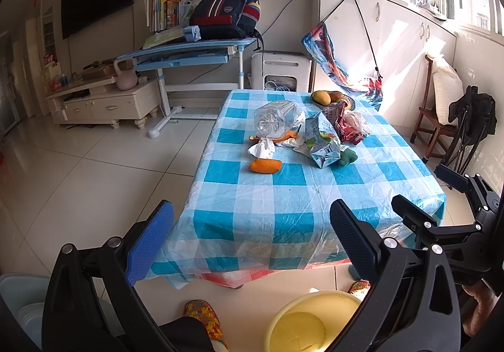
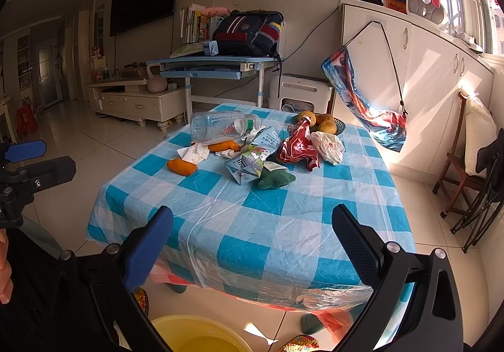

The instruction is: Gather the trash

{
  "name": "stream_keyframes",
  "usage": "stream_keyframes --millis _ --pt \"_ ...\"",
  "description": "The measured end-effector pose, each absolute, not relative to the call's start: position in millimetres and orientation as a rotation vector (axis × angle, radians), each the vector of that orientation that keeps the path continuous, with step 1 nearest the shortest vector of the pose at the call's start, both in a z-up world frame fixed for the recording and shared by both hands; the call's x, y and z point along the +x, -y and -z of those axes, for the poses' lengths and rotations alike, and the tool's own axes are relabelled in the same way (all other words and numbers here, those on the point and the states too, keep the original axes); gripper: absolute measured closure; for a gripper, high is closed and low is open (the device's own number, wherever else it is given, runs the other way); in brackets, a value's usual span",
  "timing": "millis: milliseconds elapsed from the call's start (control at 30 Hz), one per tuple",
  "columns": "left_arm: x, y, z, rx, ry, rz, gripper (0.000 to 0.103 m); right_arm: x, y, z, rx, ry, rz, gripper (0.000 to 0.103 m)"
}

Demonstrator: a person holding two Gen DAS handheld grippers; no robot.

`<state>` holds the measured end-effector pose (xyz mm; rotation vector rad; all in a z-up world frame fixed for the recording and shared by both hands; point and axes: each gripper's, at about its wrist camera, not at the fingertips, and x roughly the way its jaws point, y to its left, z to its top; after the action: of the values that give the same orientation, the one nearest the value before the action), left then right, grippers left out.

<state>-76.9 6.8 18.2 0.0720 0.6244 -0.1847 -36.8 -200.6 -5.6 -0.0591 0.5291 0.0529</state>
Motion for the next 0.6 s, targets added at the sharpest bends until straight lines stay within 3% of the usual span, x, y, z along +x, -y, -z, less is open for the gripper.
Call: stream_keyframes --millis 600 --pt "-74.6 -11.2 -14.5 0.068 -0.646 0.178 0.007 -36.1 204.0 3.7 -0.054 -0.529 -0.048 0.006"
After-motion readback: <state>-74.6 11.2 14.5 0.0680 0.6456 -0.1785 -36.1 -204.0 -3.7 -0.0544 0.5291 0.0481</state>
